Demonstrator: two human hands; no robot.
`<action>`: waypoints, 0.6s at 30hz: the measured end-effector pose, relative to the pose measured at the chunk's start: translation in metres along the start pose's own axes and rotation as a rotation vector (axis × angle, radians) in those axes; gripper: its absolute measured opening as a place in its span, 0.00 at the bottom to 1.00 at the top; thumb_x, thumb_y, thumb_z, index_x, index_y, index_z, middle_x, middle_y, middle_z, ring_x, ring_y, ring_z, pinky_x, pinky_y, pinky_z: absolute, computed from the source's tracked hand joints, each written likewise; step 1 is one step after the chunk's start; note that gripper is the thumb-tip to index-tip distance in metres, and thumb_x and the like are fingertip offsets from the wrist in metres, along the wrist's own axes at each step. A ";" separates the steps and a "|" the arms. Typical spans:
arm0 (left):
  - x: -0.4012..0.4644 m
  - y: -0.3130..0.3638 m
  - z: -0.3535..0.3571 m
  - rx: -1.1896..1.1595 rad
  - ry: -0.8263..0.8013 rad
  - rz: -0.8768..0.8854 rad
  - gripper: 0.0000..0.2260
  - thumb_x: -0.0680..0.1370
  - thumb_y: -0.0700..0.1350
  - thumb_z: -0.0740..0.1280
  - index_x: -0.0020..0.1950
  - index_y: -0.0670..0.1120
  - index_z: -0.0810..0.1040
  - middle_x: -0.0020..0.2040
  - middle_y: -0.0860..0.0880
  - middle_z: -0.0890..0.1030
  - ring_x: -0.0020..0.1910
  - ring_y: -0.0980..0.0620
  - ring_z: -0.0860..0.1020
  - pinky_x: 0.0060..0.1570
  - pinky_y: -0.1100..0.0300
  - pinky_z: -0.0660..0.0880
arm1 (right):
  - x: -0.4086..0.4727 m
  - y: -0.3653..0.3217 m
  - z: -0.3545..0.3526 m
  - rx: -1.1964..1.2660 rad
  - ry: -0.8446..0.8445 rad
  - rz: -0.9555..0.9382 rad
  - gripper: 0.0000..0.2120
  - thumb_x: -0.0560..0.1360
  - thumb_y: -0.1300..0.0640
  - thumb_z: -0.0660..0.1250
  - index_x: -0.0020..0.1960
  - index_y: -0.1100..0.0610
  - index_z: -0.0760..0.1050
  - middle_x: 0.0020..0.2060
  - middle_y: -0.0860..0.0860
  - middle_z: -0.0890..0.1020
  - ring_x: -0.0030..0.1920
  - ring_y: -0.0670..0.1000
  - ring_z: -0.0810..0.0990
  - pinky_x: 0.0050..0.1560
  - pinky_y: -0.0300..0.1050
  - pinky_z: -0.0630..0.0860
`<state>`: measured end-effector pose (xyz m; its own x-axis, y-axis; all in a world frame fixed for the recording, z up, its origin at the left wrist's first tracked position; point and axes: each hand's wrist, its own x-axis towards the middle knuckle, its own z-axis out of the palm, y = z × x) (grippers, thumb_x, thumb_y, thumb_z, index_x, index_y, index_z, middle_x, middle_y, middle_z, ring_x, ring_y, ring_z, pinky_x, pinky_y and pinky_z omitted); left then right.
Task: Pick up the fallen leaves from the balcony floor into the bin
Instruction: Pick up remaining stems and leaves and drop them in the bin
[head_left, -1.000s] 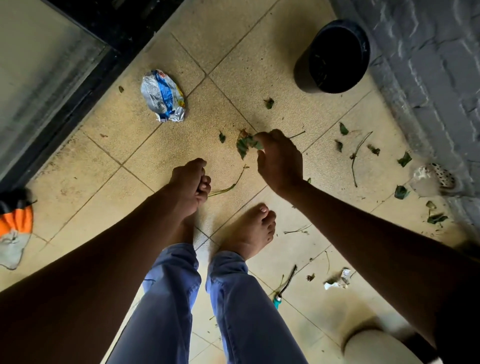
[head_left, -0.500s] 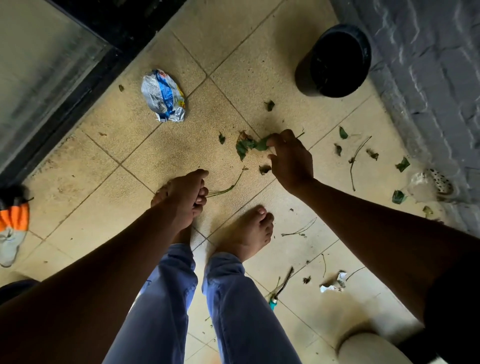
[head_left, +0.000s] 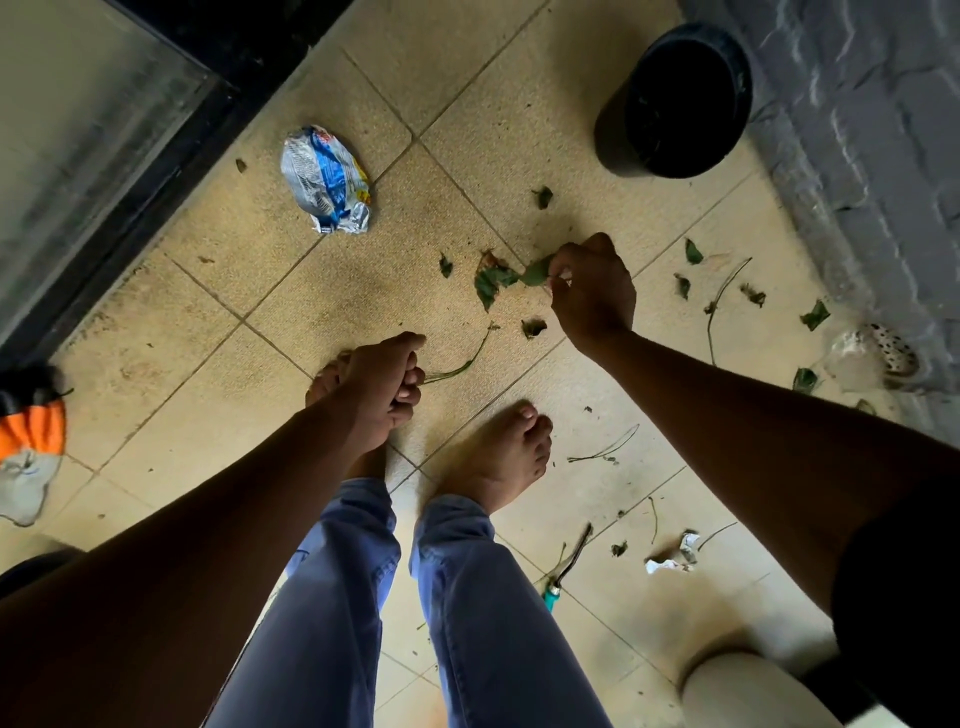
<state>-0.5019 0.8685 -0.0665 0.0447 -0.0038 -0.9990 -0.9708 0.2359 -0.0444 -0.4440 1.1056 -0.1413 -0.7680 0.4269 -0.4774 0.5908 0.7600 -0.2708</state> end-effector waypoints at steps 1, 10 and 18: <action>0.001 -0.001 0.000 0.008 0.001 -0.003 0.21 0.82 0.50 0.64 0.30 0.50 0.65 0.24 0.54 0.67 0.18 0.58 0.61 0.19 0.70 0.53 | -0.003 0.003 0.000 -0.001 0.011 -0.020 0.06 0.75 0.61 0.69 0.50 0.52 0.78 0.54 0.54 0.75 0.49 0.56 0.79 0.42 0.46 0.76; 0.007 0.001 0.000 0.081 0.029 0.036 0.19 0.81 0.50 0.65 0.32 0.51 0.65 0.27 0.53 0.66 0.20 0.57 0.60 0.22 0.68 0.52 | 0.010 -0.006 0.008 -0.172 0.000 -0.222 0.13 0.76 0.64 0.66 0.57 0.52 0.77 0.54 0.53 0.78 0.49 0.57 0.80 0.39 0.47 0.76; 0.011 0.005 -0.007 0.180 0.085 0.040 0.20 0.81 0.51 0.67 0.32 0.51 0.65 0.28 0.52 0.66 0.21 0.56 0.60 0.23 0.68 0.53 | 0.020 0.005 -0.007 -0.151 -0.069 -0.272 0.13 0.72 0.63 0.67 0.54 0.52 0.77 0.54 0.54 0.76 0.48 0.57 0.79 0.39 0.46 0.75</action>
<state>-0.5082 0.8628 -0.0779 -0.0204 -0.0712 -0.9973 -0.9132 0.4075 -0.0104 -0.4580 1.1208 -0.1463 -0.8710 0.1677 -0.4618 0.3188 0.9081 -0.2716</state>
